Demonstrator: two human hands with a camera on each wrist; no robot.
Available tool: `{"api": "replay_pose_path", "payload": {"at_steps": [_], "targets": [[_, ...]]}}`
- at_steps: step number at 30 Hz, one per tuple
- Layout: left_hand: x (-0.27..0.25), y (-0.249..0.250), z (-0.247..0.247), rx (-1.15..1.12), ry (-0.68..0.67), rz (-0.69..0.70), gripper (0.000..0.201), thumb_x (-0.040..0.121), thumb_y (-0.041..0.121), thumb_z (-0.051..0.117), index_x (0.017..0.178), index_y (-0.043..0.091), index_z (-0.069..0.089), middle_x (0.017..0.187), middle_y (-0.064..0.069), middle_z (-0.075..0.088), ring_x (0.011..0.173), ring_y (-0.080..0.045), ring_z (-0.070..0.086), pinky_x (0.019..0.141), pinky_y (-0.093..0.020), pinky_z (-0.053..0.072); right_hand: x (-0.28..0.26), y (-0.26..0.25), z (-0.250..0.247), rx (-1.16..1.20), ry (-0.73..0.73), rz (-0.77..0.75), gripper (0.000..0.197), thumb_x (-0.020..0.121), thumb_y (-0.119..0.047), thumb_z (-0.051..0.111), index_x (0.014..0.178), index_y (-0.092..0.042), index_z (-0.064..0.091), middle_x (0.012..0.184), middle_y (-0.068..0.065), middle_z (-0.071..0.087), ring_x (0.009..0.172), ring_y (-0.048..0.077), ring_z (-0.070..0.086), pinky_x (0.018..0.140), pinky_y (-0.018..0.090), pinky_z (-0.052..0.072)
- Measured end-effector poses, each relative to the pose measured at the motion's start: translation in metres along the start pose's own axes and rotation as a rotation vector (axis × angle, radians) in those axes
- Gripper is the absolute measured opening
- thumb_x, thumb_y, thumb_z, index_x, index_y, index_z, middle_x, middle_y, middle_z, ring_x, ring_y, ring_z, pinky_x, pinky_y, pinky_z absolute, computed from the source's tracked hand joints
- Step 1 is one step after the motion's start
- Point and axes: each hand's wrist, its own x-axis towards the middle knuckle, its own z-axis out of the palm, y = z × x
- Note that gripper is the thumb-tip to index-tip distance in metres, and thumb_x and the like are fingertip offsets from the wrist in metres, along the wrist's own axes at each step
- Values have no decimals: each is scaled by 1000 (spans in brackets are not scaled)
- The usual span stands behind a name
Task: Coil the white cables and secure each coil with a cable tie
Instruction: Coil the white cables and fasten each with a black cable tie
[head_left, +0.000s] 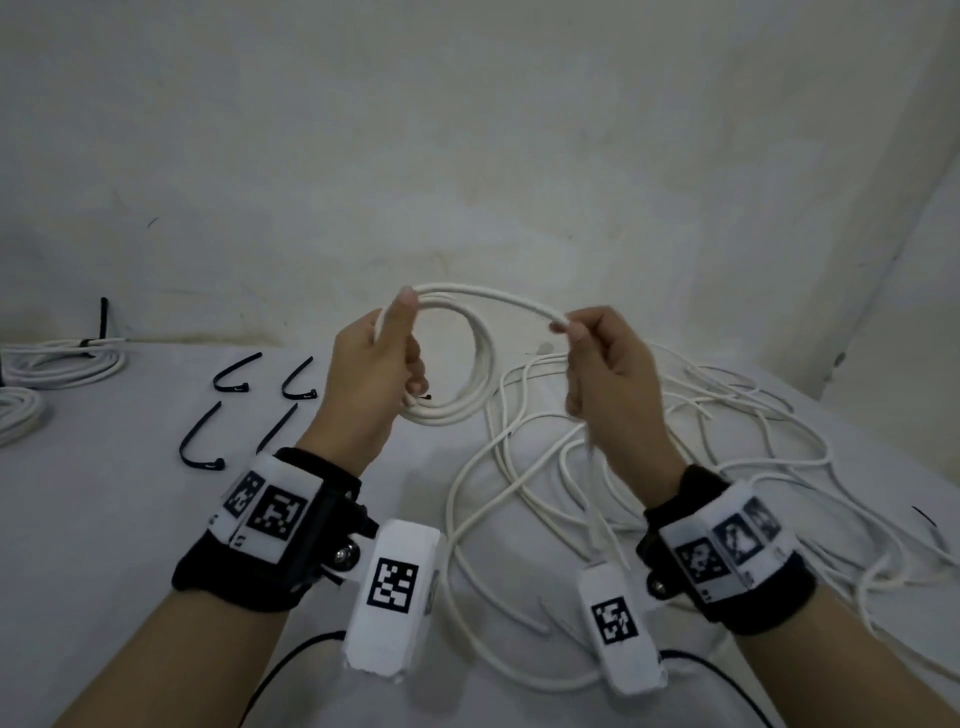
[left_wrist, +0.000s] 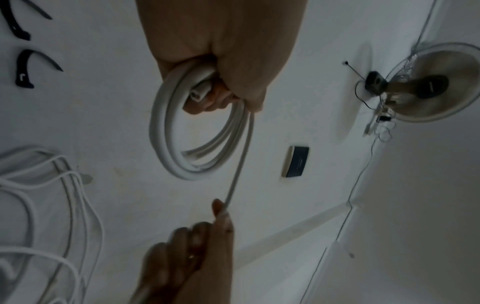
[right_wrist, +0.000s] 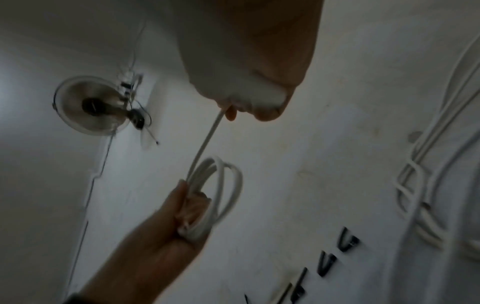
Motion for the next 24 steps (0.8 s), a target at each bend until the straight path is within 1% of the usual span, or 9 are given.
{"api": "replay_pose_path", "payload": {"at_steps": [3, 5, 7, 9, 13, 16, 18, 21, 24], "targets": [[3, 3, -4, -112, 96, -15, 36, 99, 34, 45, 69, 16, 39, 44, 12, 30, 38, -6, 27, 40, -19, 31, -15, 5, 7, -11, -160, 70, 21, 102, -10, 41, 110, -13, 60, 62, -2, 47, 45, 11, 43, 45, 26, 42], [3, 4, -4, -143, 138, -2, 35, 99, 34, 44, 70, 15, 39, 43, 13, 29, 37, -6, 28, 40, -18, 32, -18, 4, 8, -9, -229, 107, 23, 100, -8, 44, 113, -18, 59, 69, 0, 56, 53, 9, 52, 51, 24, 48], [3, 5, -4, -158, 165, 6, 35, 100, 33, 43, 70, 16, 40, 42, 13, 30, 37, -5, 28, 40, -18, 33, -18, 4, 6, -75, -256, 90, 19, 98, -8, 50, 109, -19, 59, 71, -2, 64, 55, 3, 53, 53, 18, 44], [3, 4, -3, -176, 171, -2, 35, 100, 33, 43, 70, 16, 40, 43, 12, 30, 37, -6, 28, 40, -18, 32, -20, 3, 4, -96, -266, 98, 12, 95, -8, 55, 100, -18, 59, 72, 1, 68, 50, 3, 50, 49, 17, 40], [2, 2, 1, -216, 127, -80, 34, 100, 36, 41, 72, 16, 42, 46, 10, 31, 40, -6, 32, 44, -20, 34, -24, 2, 3, -120, -309, 144, 16, 91, -3, 60, 86, -16, 51, 73, 9, 67, 51, 17, 58, 50, 27, 49], [2, 2, 4, -243, 71, -152, 36, 100, 39, 39, 71, 17, 39, 48, 9, 35, 45, -6, 38, 53, -23, 36, -23, 3, 3, -257, -274, 127, 19, 87, -1, 64, 83, -13, 49, 73, 16, 63, 50, 18, 62, 53, 30, 54], [1, 0, 6, -275, 46, -188, 38, 100, 41, 38, 70, 17, 38, 50, 8, 41, 49, -7, 44, 59, -24, 38, -23, 1, 2, -286, -254, 78, 19, 86, 1, 64, 93, -13, 52, 69, 15, 63, 51, 16, 64, 55, 28, 55], [-3, -3, 11, -335, 41, -217, 39, 100, 42, 37, 70, 18, 39, 55, 5, 49, 53, -8, 53, 63, -23, 44, -26, -4, 3, -380, -312, -27, 45, 87, 1, 62, 123, -22, 45, 65, 8, 65, 54, 9, 66, 60, 21, 55], [-3, -6, 13, -374, 57, -220, 38, 100, 41, 36, 70, 18, 37, 52, 6, 46, 49, -7, 50, 59, -22, 43, -26, -4, 6, -403, -307, -44, 44, 89, -2, 60, 124, -24, 44, 67, 1, 62, 54, 8, 65, 59, 21, 54]]}}
